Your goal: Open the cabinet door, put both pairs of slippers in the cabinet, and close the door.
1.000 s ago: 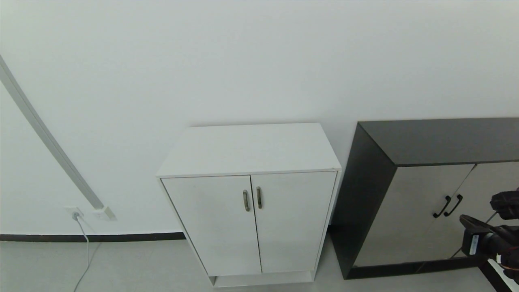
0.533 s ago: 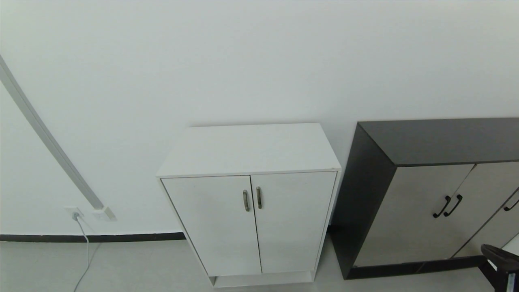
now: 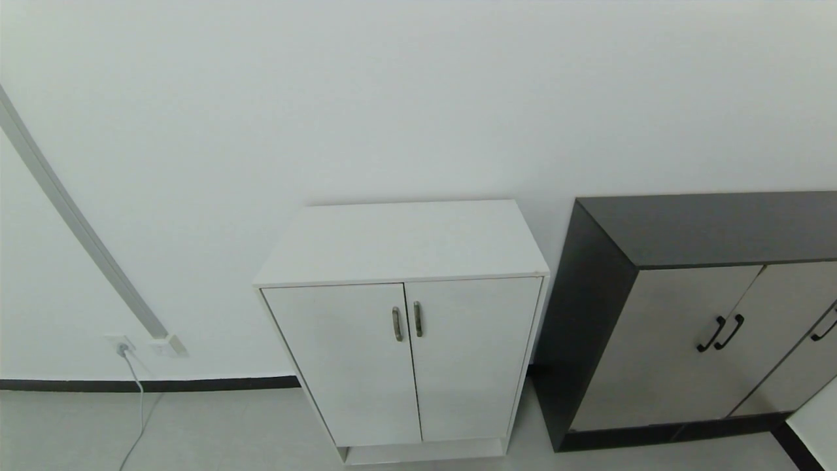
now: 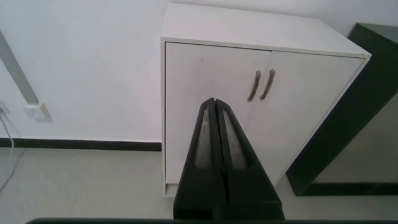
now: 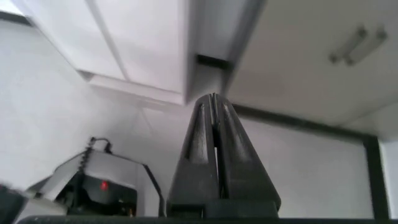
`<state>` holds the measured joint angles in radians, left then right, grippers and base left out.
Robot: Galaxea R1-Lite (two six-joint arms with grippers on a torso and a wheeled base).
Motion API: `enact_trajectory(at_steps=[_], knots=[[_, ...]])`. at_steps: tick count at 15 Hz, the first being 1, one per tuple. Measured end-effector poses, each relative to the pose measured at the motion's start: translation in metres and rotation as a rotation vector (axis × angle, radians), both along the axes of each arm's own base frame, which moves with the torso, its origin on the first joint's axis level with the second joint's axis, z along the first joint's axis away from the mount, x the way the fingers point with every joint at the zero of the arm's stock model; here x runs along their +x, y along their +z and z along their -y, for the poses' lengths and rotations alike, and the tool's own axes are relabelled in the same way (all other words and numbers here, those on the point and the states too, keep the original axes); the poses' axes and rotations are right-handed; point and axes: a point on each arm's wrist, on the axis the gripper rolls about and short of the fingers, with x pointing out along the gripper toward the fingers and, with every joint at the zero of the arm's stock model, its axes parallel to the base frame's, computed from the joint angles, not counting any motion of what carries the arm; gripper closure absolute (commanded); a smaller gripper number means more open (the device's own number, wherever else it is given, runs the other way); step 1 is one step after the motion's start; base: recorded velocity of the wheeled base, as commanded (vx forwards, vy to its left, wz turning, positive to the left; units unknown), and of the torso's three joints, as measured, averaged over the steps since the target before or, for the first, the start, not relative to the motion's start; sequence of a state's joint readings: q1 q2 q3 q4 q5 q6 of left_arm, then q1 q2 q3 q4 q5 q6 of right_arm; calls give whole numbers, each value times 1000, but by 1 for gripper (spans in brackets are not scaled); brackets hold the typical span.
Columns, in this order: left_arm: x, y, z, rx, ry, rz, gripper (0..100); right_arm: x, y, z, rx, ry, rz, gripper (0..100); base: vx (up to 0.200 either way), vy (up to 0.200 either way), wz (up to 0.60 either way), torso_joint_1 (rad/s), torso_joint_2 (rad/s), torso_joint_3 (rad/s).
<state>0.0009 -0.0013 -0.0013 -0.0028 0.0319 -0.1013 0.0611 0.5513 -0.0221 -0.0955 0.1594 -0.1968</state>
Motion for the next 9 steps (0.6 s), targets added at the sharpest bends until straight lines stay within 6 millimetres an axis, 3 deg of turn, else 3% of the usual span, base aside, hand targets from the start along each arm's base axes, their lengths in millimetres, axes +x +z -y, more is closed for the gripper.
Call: enact_trajectory(at_steps=[7,9], knots=[[0,0,0,0,0,0,100,-10,-11,-2,15,167,-38,100,0,0,0,0,0,0],[0,0,0,0,0,0,100,-11,-11,-2,76,143,-50,100,0,0,0,0,0,0]])
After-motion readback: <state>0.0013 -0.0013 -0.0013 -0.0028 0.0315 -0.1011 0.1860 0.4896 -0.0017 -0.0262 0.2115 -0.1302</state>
